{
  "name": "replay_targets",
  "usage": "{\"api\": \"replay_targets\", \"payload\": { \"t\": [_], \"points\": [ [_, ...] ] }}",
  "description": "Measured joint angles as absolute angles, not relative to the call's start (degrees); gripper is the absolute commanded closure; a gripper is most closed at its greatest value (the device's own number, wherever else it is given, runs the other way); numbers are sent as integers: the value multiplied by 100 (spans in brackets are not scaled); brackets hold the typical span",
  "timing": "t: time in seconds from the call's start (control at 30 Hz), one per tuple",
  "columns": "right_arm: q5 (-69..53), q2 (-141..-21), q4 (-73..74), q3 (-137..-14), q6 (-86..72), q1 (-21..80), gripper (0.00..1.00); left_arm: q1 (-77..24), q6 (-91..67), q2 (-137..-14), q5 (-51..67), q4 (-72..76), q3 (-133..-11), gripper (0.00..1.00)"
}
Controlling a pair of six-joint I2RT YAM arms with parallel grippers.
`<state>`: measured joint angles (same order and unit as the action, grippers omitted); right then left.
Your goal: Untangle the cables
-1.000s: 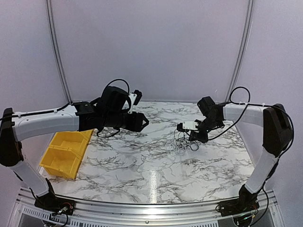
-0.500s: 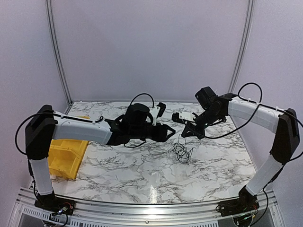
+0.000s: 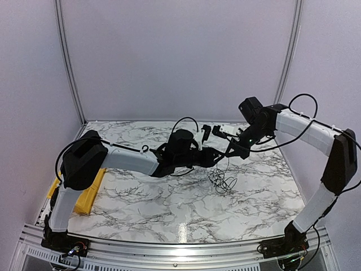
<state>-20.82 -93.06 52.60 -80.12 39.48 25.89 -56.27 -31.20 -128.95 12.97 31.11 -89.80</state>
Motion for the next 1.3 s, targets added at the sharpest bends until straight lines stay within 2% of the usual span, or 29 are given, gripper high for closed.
{"api": "replay_targets", "payload": {
  "t": [0.33,0.5,0.67,0.83,0.97,1.0,1.13,1.2,1.3],
  "points": [
    [-2716,-8423,4851,-8541,3492,2882,100,-5708,-3669,-13509,1417,3417,-8735,80],
    [-2790,-8405,4877,-8947,3232,2882,100,-5708,-3787,-13509,1448,3562,-8534,88],
    [-2818,-8729,5048,-10652,2794,2882,100,-5708,-3848,-13511,1452,3579,-8337,93],
    [-2825,-9354,5022,-13393,2084,2882,100,-5712,-3861,-13511,1450,3583,-8307,96],
    [-2762,-9225,4654,-14044,1702,2882,100,-5712,-3859,-13511,1452,3577,-8232,96],
    [-2707,-9150,4567,-14051,1660,2882,100,-5712,-3859,-13511,1452,3577,-8202,95],
    [-2427,-8910,4261,-13876,1653,2882,100,-5712,-3813,-13491,1455,3573,-8053,72],
    [-2294,-8672,4077,-13353,1697,2882,100,-5712,-3732,-13362,1435,3516,-7881,61],
    [-2147,-8252,3848,-12232,1778,2882,100,-5712,-3564,-12877,1328,3378,-7522,53]
  ]
}}
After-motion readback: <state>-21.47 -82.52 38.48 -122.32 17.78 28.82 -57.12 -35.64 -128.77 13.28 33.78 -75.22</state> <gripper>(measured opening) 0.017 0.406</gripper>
